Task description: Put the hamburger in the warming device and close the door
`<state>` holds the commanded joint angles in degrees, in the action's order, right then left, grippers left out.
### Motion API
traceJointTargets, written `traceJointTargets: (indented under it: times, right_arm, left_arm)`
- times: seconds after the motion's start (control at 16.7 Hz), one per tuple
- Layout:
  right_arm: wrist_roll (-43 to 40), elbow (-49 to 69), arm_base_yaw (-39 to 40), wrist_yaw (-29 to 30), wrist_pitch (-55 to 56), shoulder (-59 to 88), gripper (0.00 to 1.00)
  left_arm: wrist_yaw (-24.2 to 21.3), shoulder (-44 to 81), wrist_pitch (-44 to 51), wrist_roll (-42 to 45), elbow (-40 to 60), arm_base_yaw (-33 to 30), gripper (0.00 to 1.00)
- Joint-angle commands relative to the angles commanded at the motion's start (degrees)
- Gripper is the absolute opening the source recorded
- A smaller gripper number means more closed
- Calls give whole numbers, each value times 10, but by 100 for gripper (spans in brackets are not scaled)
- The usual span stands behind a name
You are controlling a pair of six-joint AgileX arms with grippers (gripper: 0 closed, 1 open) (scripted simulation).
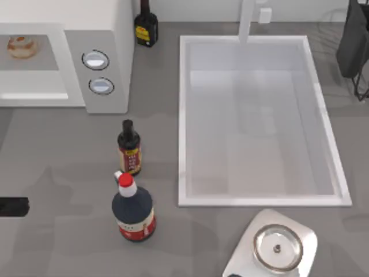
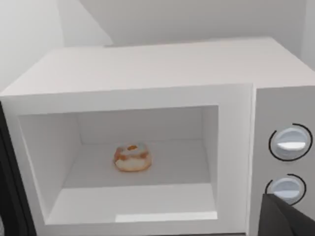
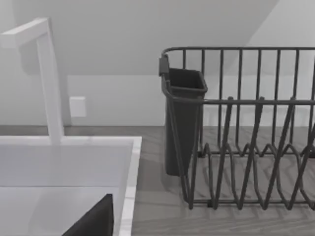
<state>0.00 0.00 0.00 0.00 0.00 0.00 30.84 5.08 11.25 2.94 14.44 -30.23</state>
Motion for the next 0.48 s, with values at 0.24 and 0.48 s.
traceJointTargets:
  times: [0.24,0.48]
  right_arm:
    - [0,0,0,0,0,0,100]
    - [0,0,0,0,0,0,100]
  left_arm:
    - [-115,136,43,69,150,138,0]
    - [-258,324,108,162,340,323,0]
